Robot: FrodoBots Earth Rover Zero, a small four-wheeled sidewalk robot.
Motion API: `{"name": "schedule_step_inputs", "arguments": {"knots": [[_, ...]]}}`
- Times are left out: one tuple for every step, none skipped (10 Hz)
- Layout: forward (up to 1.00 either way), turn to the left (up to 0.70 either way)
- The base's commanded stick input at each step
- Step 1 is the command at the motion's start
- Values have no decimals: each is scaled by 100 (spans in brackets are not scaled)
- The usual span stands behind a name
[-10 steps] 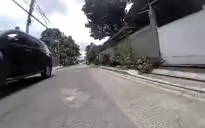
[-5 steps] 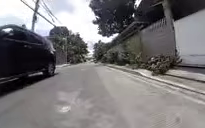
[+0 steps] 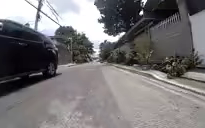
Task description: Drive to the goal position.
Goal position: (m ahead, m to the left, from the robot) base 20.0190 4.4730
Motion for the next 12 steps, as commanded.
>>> {"name": "schedule_step_inputs", "arguments": {"knots": [[100, 4], [100, 4], [100, 4], [100, 4], [100, 4], [100, 4], [100, 4], [100, 4], [100, 4], [100, 4], [100, 4], [100, 5]]}}
